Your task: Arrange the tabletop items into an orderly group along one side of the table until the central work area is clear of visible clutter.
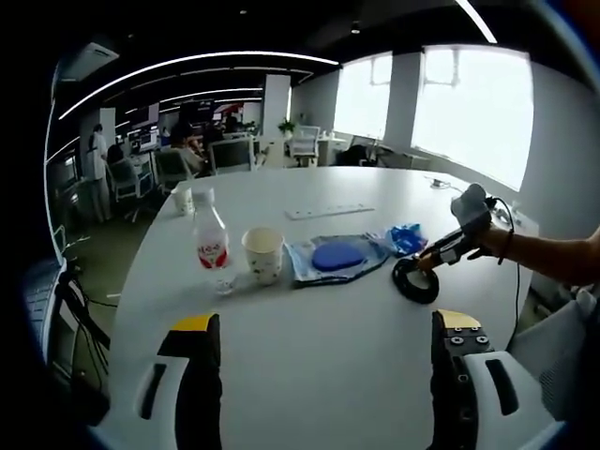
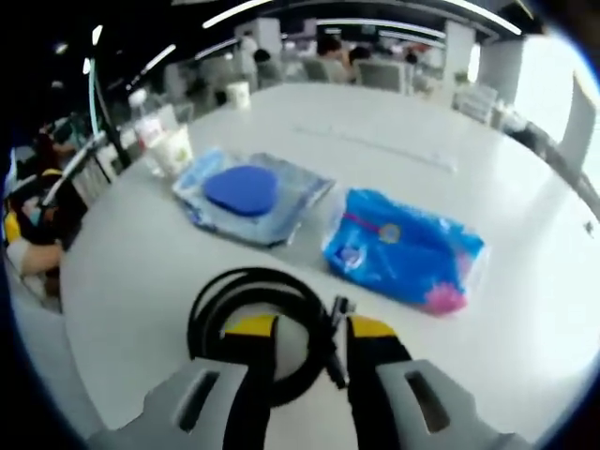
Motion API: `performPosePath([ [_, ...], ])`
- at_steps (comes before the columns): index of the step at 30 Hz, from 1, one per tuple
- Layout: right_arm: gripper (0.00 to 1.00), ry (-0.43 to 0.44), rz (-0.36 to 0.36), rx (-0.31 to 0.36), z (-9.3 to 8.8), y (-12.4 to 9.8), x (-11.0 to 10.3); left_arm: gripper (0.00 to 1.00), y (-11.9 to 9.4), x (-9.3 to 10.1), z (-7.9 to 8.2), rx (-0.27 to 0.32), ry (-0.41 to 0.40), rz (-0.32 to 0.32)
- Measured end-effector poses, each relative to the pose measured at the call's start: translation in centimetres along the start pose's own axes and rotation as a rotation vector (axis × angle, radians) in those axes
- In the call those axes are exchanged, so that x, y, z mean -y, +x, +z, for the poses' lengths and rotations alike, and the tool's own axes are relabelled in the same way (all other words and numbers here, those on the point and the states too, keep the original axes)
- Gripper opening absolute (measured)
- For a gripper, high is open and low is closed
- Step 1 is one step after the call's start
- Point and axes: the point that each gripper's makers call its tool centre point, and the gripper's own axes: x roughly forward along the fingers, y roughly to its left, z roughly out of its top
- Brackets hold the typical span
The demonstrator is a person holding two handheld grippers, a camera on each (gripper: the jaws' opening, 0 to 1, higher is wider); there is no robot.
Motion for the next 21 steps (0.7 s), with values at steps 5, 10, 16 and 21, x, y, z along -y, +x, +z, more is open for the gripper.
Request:
performPosePath([
  [5,0.35,0.018,-0.019,0.038,0.7,-0.5,0.2,0.94,-0.1,-0.1,-0.1,0.001,-0.006,0.002],
  [10,0.42,0.038,-0.015,0.076,1.5,-1.0,0.2,0.94,-0.1,-0.1,-0.2,0.001,-0.01,0.003],
  [16,0.54,0.04,-0.023,0.103,2.0,-1.5,0.3,0.96,-0.1,-0.2,-0.3,0.002,-0.015,0.009],
  [21,0.64,0.043,-0.027,0.127,2.3,-2.1,0.2,0.99,-0.2,-0.3,-0.4,-0.001,-0.022,0.012],
])
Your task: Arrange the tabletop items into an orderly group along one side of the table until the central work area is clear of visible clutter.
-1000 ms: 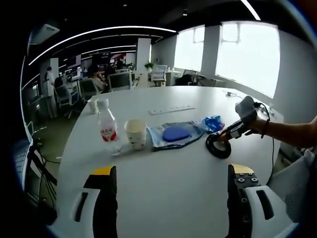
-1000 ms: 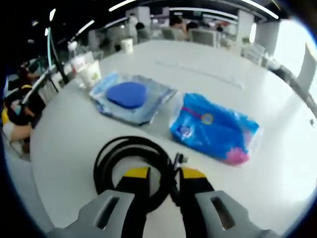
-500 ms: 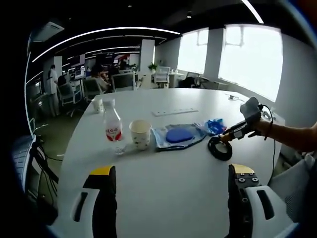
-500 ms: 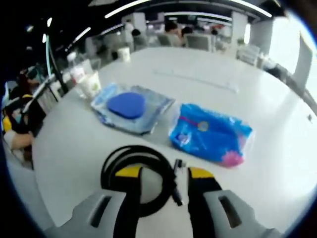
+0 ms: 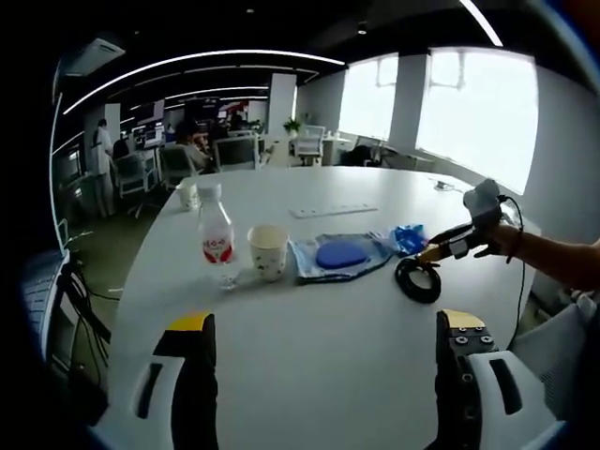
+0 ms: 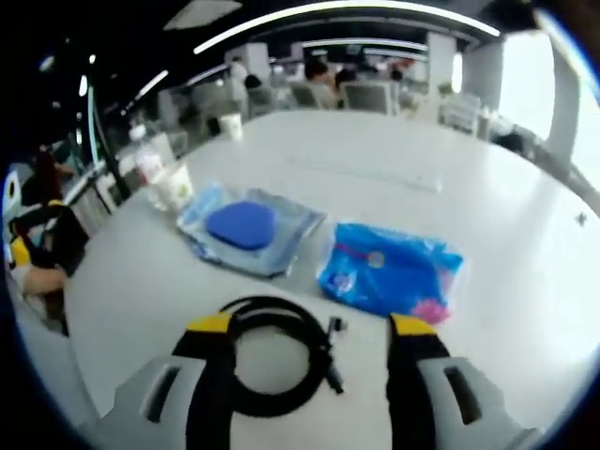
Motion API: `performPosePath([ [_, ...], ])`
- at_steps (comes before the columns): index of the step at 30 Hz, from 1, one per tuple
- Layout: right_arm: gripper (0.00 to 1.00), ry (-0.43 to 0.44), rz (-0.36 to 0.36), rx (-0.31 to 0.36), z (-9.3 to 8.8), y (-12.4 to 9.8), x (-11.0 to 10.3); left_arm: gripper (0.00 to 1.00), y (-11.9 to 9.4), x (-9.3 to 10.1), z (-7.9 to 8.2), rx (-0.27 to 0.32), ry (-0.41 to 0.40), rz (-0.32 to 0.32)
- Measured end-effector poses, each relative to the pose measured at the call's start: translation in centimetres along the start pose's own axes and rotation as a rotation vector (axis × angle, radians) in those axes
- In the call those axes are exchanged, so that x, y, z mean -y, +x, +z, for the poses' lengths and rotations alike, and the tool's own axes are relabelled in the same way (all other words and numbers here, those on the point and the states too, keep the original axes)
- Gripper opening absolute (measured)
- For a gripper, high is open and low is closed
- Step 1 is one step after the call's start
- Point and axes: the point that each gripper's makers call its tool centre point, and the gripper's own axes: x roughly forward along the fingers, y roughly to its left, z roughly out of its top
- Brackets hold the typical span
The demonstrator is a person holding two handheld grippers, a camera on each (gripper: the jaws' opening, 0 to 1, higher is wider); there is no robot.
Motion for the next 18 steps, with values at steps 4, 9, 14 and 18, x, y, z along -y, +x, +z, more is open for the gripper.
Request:
performPosePath([
  [4,0.78,0.006,-0.014,0.021,0.4,-0.3,0.2,1.0,0.0,-0.1,-0.1,-0.001,-0.004,0.002],
  [9,0.9,0.013,-0.002,0.042,0.8,-0.7,-0.1,1.0,-0.1,-0.1,-0.3,-0.001,-0.01,0.0],
  [14,1.0,0.007,0.014,0.06,1.1,-1.1,-0.5,1.0,0.0,-0.2,-0.4,-0.001,-0.015,-0.001],
  [18,1.0,0.013,0.025,0.075,1.3,-1.4,-0.7,1.0,0.0,-0.2,-0.4,-0.001,-0.017,-0.002],
])
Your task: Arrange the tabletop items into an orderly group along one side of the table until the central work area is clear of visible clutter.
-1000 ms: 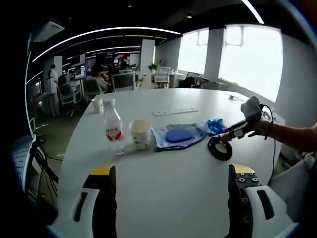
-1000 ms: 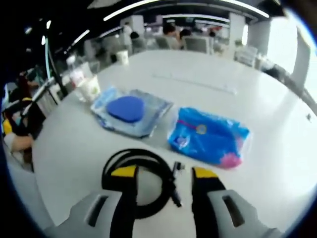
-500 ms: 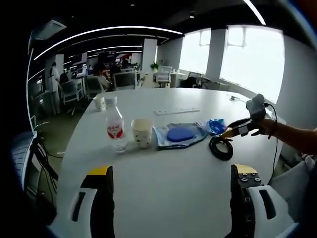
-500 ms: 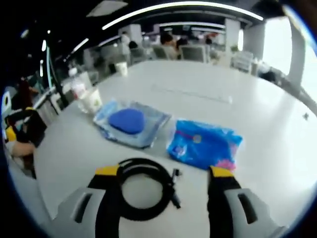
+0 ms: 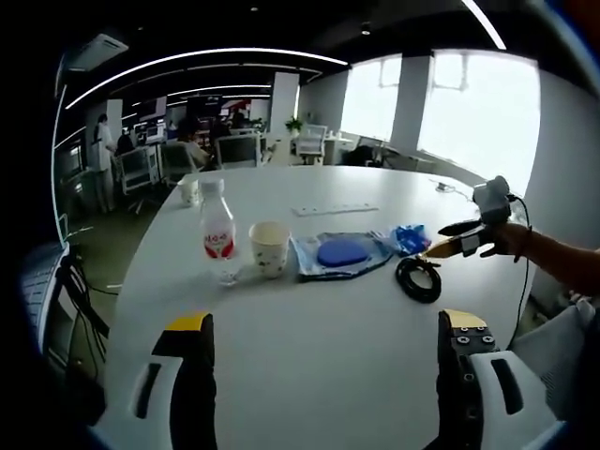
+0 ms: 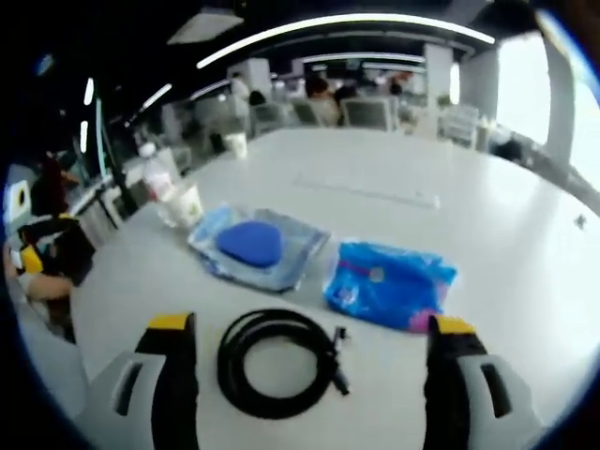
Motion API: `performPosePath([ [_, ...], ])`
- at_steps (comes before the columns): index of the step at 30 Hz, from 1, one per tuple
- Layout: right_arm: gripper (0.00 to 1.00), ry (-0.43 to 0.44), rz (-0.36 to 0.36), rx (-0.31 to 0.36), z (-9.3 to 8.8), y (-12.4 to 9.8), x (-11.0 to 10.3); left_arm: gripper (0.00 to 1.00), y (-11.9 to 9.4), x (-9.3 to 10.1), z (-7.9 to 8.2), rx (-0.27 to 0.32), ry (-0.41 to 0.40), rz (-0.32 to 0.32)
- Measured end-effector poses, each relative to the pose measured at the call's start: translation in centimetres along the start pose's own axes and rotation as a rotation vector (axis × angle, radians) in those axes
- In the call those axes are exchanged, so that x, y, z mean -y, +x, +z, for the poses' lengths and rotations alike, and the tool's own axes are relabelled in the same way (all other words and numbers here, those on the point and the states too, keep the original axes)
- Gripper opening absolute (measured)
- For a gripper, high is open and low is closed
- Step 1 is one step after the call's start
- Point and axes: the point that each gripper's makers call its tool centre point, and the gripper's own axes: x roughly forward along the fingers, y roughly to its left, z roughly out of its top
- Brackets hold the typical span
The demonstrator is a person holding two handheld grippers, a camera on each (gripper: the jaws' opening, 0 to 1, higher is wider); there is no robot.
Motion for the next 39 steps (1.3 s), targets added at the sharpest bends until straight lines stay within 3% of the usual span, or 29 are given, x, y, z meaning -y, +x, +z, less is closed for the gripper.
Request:
performPosePath([
  [19,1.0,-0.05,0.043,0.125,2.6,-2.8,-2.0,1.0,0.2,-0.6,-0.3,0.009,-0.013,0.019],
  [39,1.0,0.0,0.081,0.162,2.4,-5.8,-2.8,1.0,-0.1,-0.7,-0.2,0.017,-0.013,0.015],
])
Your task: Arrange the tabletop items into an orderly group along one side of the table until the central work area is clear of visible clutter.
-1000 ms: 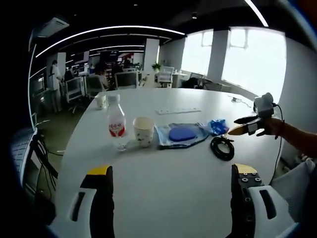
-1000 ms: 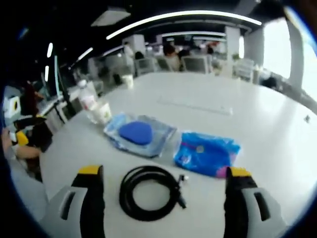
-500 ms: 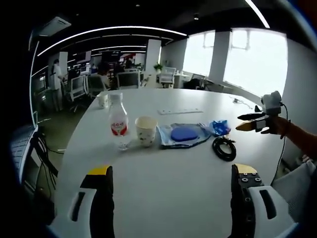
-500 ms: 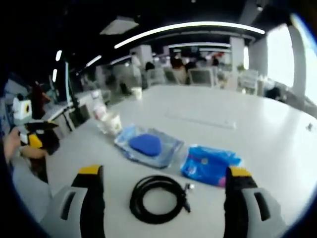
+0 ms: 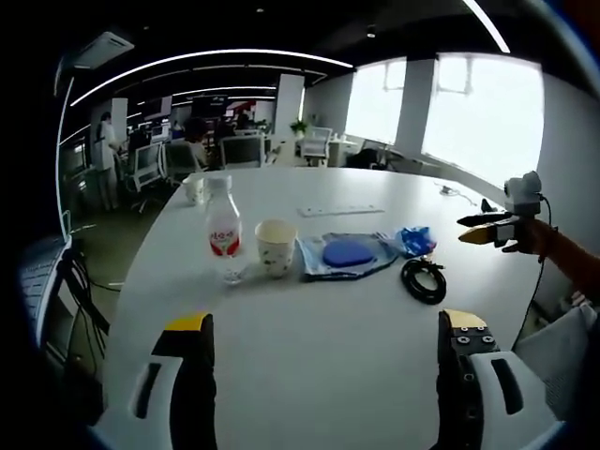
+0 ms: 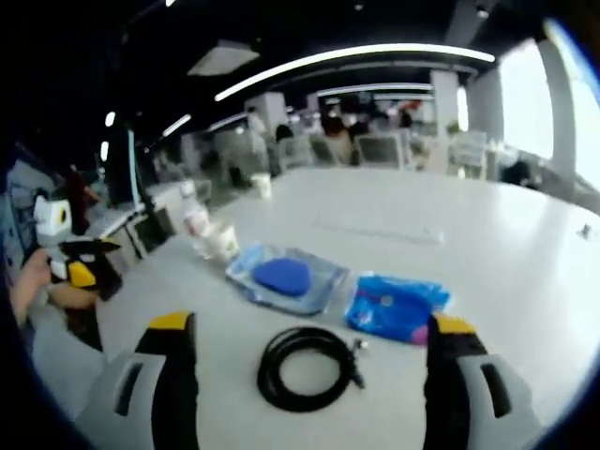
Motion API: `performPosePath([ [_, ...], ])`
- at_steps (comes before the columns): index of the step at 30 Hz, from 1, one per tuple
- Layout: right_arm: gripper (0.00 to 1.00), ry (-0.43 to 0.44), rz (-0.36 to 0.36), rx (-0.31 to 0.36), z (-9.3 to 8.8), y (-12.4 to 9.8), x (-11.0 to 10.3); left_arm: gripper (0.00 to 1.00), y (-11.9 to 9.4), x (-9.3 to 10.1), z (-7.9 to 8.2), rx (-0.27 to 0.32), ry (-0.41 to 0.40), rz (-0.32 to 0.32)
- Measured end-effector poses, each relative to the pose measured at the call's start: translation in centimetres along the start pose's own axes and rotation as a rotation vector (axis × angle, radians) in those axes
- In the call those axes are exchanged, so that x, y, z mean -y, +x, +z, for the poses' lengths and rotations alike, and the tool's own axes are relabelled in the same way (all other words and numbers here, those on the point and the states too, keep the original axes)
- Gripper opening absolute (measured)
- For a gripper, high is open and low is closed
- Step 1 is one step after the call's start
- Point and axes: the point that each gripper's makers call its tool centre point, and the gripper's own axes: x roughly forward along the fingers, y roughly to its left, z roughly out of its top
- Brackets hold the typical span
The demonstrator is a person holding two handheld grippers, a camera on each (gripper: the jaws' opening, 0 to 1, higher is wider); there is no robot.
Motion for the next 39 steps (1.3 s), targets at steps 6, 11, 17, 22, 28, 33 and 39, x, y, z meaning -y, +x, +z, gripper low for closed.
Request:
performPosePath([
  [6,1.0,0.001,0.002,0.012,0.0,-1.4,-0.2,1.0,-0.1,0.0,0.0,-0.001,0.002,0.0],
  [11,1.0,0.004,0.005,0.022,-0.1,-2.5,-0.5,1.0,-0.1,0.2,0.0,0.0,0.003,-0.003],
  [17,1.0,0.015,0.001,0.035,-0.1,-3.7,-0.6,1.0,-0.1,0.7,0.2,0.004,0.01,-0.01],
  [22,1.0,0.017,0.009,0.044,-0.2,-4.8,-1.2,1.0,-0.4,0.9,0.6,0.022,0.017,-0.014],
  [28,1.0,0.01,0.015,0.044,-0.5,-6.0,-1.8,1.0,-0.8,1.0,0.5,0.033,0.01,-0.015],
  [33,1.0,0.015,0.015,0.042,-0.9,-6.7,-2.2,1.0,-1.2,1.1,0.3,0.03,0.008,-0.014],
  [39,1.0,0.007,0.015,0.03,-1.6,-7.5,-2.7,1.0,-1.5,1.2,0.3,0.038,0.002,-0.016],
])
